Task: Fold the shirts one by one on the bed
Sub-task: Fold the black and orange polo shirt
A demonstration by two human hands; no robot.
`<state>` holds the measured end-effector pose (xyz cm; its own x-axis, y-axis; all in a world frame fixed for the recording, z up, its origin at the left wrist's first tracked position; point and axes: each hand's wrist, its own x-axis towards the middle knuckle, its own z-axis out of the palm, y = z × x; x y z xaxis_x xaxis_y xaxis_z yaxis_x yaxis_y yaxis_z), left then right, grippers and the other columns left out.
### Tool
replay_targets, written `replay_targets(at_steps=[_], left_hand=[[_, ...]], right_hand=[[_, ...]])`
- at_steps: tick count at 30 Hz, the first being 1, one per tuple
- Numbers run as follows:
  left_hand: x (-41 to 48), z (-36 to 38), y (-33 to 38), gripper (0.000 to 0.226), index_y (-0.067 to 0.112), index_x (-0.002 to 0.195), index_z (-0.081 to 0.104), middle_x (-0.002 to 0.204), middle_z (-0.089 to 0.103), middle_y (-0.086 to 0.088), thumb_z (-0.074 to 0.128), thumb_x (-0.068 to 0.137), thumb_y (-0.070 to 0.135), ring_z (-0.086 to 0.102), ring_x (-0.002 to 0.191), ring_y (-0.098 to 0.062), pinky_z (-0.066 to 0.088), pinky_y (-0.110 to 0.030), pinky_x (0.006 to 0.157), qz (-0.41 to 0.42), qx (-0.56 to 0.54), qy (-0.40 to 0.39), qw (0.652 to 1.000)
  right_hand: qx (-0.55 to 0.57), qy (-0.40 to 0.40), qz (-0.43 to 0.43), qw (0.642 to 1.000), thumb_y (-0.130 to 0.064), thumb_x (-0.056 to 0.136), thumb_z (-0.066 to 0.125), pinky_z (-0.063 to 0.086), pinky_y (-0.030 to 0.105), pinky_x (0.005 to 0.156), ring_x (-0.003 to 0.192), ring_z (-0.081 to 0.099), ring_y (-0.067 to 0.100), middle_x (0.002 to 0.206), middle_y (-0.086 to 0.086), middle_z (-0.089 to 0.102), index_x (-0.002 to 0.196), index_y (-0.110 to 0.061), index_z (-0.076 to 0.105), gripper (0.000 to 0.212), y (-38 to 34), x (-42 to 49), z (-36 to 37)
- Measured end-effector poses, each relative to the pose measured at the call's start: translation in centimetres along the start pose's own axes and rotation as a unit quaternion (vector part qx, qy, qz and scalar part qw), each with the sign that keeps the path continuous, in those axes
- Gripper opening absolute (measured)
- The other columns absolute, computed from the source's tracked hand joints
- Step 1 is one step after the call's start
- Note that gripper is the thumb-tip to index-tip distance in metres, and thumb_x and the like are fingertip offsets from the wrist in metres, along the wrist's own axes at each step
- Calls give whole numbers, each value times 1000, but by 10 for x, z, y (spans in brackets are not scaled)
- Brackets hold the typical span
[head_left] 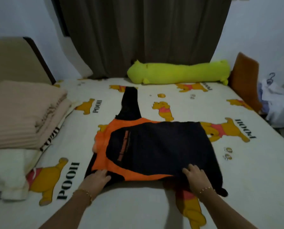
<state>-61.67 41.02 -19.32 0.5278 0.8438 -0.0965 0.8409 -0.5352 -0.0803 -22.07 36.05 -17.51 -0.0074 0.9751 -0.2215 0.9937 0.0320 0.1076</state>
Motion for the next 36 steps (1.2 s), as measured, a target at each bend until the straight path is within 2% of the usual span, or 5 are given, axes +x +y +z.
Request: replay_targets(at_steps=[3,7,14,25,36], left_hand=[[-29,54,31,71,16,92,74,92,64,-11,92,23,19,65,73,-23,49,-19,45,-32,-2,-107,994],[-53,90,56,76,10,80,70,85,56,-10,81,6,0,57,59,-22,46,-25,38,-78,-46,-60,994],[-55,109,73,59,4,134,38,116,49,-14,61,80,1,52,96,-25,50,-34,82,-261,-108,-47,958],[-136,107,121,52,17,135,35,110,57,-2,46,92,42,61,94,-18,48,-28,66,-175,25,-184,967],[-285,91,194,50,18,136,32,113,56,0,48,92,36,62,94,-16,51,-27,70,-190,42,-205,959]], right_hand=[[-6,-56,28,998,-9,90,48,34,38,105,124,40,24,132,3,43,138,-20,34,51,-4,-35,58],[-22,-66,80,994,-16,88,53,37,37,102,123,39,23,134,4,39,136,-20,31,53,-3,-61,99],[18,-4,162,987,-12,90,49,45,35,88,111,47,23,121,4,47,130,-18,35,43,-1,-69,143],[-59,-34,159,985,-9,95,42,41,35,90,111,46,25,118,5,50,124,-19,46,31,13,-133,158],[-76,-58,78,992,-13,92,48,40,38,93,113,45,26,120,6,48,126,-20,47,34,11,-277,162]])
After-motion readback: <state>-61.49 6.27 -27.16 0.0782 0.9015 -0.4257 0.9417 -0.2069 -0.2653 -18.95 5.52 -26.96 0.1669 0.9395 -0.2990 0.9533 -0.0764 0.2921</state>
